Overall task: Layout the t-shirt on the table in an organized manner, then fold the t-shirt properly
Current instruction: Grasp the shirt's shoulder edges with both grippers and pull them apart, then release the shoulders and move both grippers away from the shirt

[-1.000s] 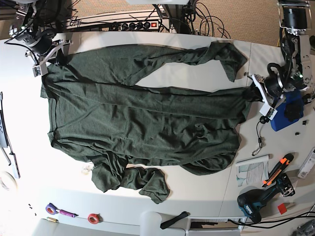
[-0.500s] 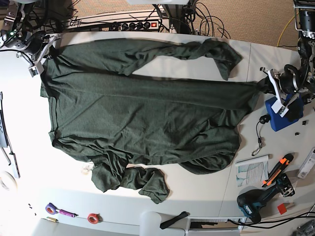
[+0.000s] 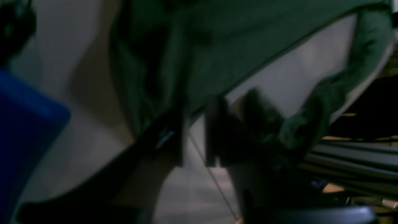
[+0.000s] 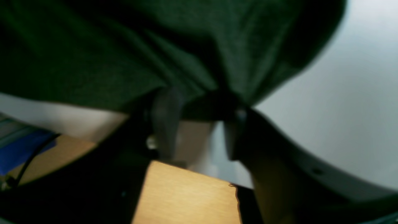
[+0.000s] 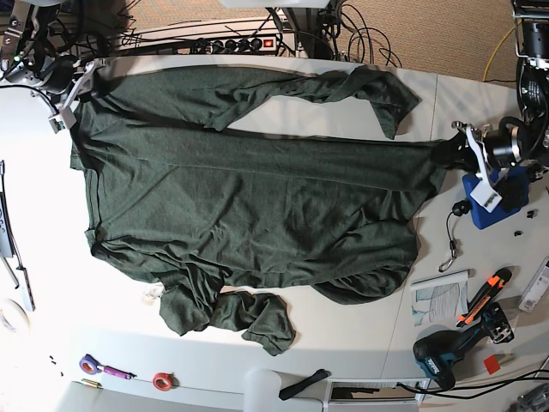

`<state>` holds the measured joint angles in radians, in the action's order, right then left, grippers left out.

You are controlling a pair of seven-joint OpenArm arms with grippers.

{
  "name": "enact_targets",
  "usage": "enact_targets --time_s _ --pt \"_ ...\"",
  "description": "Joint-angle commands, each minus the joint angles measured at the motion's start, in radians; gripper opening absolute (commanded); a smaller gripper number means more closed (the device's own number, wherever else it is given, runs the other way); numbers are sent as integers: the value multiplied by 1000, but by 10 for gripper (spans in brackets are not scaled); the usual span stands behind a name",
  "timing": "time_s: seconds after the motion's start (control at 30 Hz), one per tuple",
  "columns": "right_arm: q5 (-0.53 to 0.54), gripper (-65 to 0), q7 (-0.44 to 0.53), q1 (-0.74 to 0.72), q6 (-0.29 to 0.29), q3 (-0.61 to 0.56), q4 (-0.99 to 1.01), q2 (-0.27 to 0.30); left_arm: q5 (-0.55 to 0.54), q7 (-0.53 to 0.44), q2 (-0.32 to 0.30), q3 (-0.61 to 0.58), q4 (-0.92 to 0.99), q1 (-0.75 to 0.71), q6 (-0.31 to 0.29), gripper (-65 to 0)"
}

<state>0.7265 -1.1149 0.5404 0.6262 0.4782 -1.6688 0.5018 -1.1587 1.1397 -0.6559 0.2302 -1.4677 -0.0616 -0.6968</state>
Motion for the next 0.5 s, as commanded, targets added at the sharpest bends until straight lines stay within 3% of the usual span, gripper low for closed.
enact_targets --time_s 0.0,0.13,0.3,0.47 --pt "-9 -392 -125 28 5 -2 19 -5 -36 -14 -24 29 -13 15 -1 -492" --pt "245 -392 -141 26 72 93 19 -14 -97 -13 -29 163 -13 23 -1 -458" --pt "551 -392 -203 10 72 332 19 -73 -161 -9 -63 378 -13 39 -1 -458" --pt "738 -393 -271 6 72 546 19 -153 -181 14 -116 445 -13 34 -1 -458"
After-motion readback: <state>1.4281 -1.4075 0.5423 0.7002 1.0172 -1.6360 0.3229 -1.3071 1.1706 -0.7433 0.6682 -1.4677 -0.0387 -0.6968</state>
